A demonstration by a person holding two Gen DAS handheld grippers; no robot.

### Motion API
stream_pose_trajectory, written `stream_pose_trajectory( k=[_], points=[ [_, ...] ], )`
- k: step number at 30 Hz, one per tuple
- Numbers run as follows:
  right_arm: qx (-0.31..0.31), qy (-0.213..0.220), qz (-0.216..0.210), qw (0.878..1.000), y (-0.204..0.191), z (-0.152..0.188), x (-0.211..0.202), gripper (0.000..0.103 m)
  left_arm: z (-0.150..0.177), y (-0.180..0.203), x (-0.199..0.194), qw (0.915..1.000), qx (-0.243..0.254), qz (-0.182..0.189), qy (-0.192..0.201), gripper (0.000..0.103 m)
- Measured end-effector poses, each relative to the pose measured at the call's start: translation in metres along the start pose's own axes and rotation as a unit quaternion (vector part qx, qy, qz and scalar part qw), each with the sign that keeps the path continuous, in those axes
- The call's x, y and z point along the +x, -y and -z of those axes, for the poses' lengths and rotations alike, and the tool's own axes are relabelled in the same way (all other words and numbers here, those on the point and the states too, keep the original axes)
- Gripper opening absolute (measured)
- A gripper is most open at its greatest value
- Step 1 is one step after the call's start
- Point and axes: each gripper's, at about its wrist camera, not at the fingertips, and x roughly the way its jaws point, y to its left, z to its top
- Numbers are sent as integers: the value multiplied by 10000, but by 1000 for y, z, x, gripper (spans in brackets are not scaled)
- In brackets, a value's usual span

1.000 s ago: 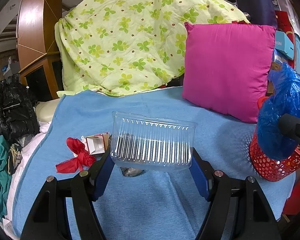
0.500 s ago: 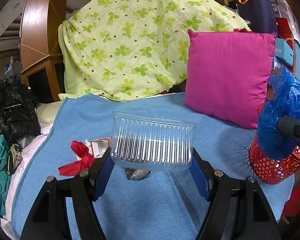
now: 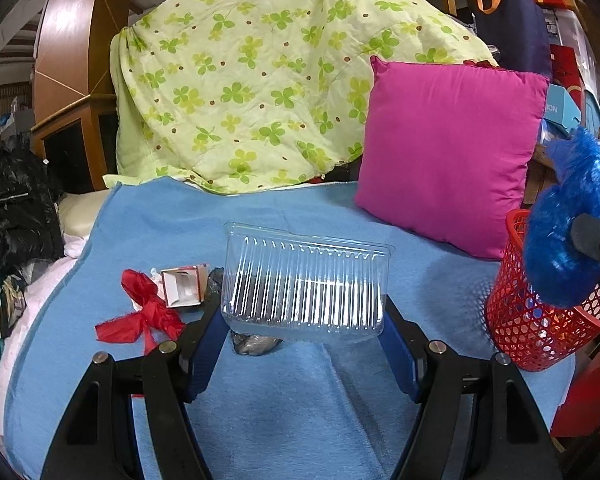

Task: Collect trash
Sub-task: 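Carry the clear tray and blue bag over the red wastebasket with both tools, then open both tools to drop the tray and bag into the wastebasket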

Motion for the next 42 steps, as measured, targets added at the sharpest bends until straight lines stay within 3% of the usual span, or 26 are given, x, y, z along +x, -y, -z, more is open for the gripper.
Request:
stream_pose_trajectory(
  k=[14, 20, 29, 35, 42],
  points=[
    [128, 469, 123, 9987, 12, -6, -33, 59, 9, 13, 7, 9997, 227, 88, -59, 74],
    [316, 752, 158, 9965, 28, -15, -53, 59, -9, 29, -4, 9992, 260, 294, 54, 74],
    [848, 1341, 546, 9858, 78, -23, -98, 59, -56, 96, -21, 9910, 542, 1191, 269, 74],
    [1555, 1715, 866, 9690, 125, -23, -130, 59, -77, 151, -9, 9806, 656, 1846, 65, 75],
    [2110, 1662, 1098, 9570, 157, -20, -142, 65, -79, 198, 11, 9695, 685, 2324, -378, 76]
  ],
)
